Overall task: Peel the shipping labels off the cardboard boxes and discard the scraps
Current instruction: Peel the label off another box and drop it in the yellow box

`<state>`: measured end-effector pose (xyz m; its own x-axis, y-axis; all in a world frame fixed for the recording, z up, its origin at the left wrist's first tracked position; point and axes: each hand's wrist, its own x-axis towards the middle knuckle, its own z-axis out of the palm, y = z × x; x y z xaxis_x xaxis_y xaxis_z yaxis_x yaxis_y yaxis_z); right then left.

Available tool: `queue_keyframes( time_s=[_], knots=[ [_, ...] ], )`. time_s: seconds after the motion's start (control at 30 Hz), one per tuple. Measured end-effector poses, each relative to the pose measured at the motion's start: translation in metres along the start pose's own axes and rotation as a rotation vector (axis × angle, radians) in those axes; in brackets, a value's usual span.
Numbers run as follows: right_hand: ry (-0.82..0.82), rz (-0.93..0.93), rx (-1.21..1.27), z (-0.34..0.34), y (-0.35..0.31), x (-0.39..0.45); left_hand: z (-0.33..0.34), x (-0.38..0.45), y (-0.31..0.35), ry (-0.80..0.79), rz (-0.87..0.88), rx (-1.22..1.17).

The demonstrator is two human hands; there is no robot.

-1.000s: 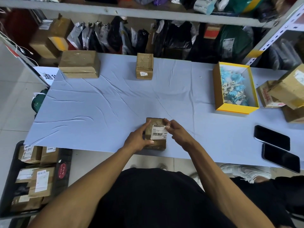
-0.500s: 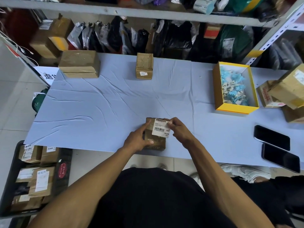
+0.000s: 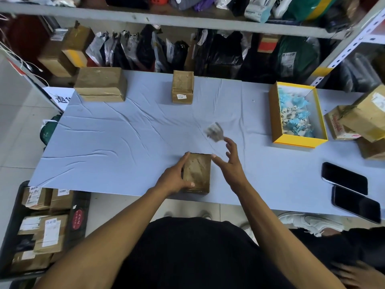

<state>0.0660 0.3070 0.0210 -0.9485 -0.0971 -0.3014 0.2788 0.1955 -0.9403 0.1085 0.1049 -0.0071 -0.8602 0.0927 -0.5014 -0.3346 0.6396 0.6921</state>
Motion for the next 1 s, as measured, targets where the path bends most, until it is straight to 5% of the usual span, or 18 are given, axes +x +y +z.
queue_keyframes(
  time_s=[0.43,0.77,0.87,1.0],
  knots=[
    [-0.206,-0.086,-0.606,0.041,0.026,0.022,-0.030,0.041,-0.011,-0.213,0.099,0.076],
    [0.044,-0.090,-0.570,0.037,0.020,0.059,-0.019,0.078,-0.010,0.170,0.125,-0.117],
    [-0.091,-0.114,-0.428,0.018,0.018,0.050,-0.017,0.069,-0.008,0.206,0.175,-0.080],
    [-0.419,0.017,-0.432,-0.007,0.032,0.031,-0.017,0.053,-0.013,-0.063,0.257,0.174]
  ],
)
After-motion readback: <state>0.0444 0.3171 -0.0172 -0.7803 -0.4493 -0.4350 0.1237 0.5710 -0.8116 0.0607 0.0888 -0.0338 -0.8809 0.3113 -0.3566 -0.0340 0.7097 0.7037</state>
